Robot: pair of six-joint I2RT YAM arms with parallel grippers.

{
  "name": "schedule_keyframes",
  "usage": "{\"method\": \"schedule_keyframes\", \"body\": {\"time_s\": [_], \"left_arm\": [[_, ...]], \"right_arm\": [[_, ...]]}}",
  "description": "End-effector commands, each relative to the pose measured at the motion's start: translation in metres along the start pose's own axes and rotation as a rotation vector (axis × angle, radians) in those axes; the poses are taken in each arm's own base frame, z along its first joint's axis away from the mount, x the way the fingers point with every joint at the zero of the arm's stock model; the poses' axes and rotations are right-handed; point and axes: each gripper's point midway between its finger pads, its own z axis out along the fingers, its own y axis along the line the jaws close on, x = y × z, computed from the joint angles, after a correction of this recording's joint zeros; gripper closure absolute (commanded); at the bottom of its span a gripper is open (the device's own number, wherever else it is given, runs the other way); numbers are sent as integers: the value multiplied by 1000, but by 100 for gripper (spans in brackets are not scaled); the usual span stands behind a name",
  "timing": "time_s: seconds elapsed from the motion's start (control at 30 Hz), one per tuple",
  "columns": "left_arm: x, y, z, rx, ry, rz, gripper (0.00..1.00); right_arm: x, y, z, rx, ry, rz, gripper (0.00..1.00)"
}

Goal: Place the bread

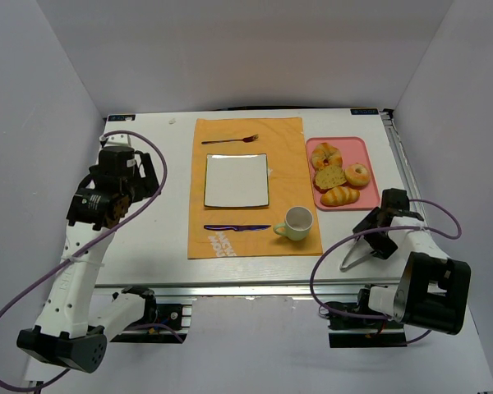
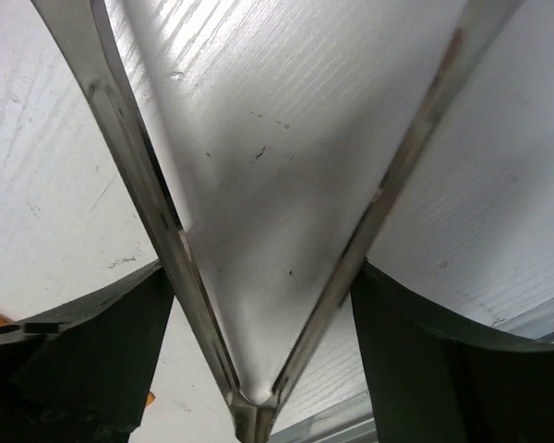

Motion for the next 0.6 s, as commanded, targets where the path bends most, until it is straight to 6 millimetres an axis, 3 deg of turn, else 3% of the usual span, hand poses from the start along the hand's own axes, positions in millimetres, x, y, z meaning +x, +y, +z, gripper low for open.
{"method": "schedule_keyframes", "body": {"time_s": [0.0, 0.1, 0.13, 0.23, 0.43, 0.57], "left_arm": [[0, 1, -2, -15, -1, 24, 2], [-2, 0, -1, -22, -6, 37, 2], [-3, -1, 0, -21, -4, 44, 2], [-8, -4, -1, -22, -19, 58, 2], [-23, -9, -4, -21, -53, 64, 2], [-32, -18, -3, 5, -67, 63, 2]], "right_arm": [[4, 2, 17, 6, 5, 27, 22], [-1, 4, 15, 14, 3, 24, 32], [0, 0, 11, 35, 14, 11, 41], [-22, 6, -14, 35, -35, -8, 44], [-56, 14, -103, -15, -141, -77, 43], [-60, 19, -139, -68, -157, -151, 42]]}}
